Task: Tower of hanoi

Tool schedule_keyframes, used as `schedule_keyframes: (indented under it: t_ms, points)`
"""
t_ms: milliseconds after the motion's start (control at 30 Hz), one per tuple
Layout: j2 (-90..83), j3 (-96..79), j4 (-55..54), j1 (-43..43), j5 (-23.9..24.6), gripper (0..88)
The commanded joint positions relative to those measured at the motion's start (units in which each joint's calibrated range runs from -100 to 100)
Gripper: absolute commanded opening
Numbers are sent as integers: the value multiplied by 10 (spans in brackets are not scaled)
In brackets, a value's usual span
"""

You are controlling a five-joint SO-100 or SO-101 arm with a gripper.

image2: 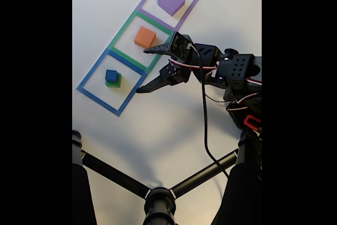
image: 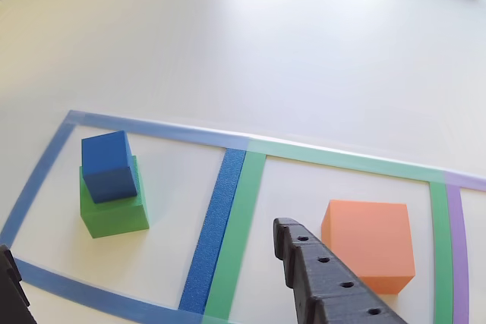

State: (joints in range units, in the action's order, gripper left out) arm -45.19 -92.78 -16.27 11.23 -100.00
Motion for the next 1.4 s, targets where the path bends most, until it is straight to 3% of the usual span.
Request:
schedule_keyframes:
  t_ms: [0, 200, 400, 767, 1367]
  points:
    - [108, 8, -132, -5, 0, 432]
    - [278, 49, -286, 2, 0, 426]
    - [417, 118, -374, 6, 0, 425]
    - [552, 205, -450, 43, 0, 423]
    - [653, 292, -482, 81, 0, 401]
